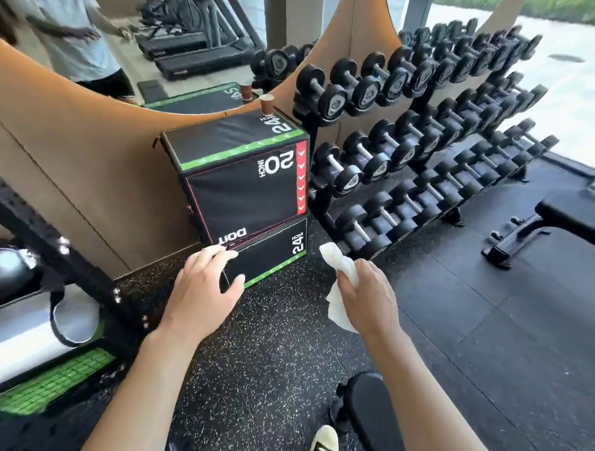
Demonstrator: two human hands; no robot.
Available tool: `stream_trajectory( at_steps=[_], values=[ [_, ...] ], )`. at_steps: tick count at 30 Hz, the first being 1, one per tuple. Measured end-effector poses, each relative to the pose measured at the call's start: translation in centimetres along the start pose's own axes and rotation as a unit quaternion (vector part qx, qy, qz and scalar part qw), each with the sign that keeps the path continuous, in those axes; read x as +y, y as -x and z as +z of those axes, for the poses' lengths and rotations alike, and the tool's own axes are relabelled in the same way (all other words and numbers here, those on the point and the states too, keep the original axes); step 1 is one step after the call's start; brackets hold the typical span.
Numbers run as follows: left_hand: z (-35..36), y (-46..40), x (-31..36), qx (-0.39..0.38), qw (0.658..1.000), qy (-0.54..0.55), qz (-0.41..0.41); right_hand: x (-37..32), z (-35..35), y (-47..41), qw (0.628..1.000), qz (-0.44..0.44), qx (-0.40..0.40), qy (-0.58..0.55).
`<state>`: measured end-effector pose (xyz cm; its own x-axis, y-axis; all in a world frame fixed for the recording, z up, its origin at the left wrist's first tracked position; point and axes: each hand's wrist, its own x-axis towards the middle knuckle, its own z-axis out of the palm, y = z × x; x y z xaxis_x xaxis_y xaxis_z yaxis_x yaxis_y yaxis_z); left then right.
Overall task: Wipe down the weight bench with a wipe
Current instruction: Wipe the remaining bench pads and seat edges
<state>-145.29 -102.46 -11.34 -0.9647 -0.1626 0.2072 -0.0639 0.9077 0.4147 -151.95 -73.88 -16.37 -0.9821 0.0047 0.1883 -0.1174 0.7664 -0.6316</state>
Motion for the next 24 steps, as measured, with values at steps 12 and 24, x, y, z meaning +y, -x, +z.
stream_trajectory(
  at_steps=[12, 24],
  values=[
    [8.9, -20.3, 12.7, -0.037, 0.995, 0.002, 0.089, 10.1, -4.6, -18.4, 0.996, 0.063, 0.056, -0.026],
    [19.4, -36.4, 23.1, -0.122, 0.963, 0.04, 0.236, 19.9, -8.1, -26.4, 0.97, 0.198, 0.143, 0.0]
  ],
)
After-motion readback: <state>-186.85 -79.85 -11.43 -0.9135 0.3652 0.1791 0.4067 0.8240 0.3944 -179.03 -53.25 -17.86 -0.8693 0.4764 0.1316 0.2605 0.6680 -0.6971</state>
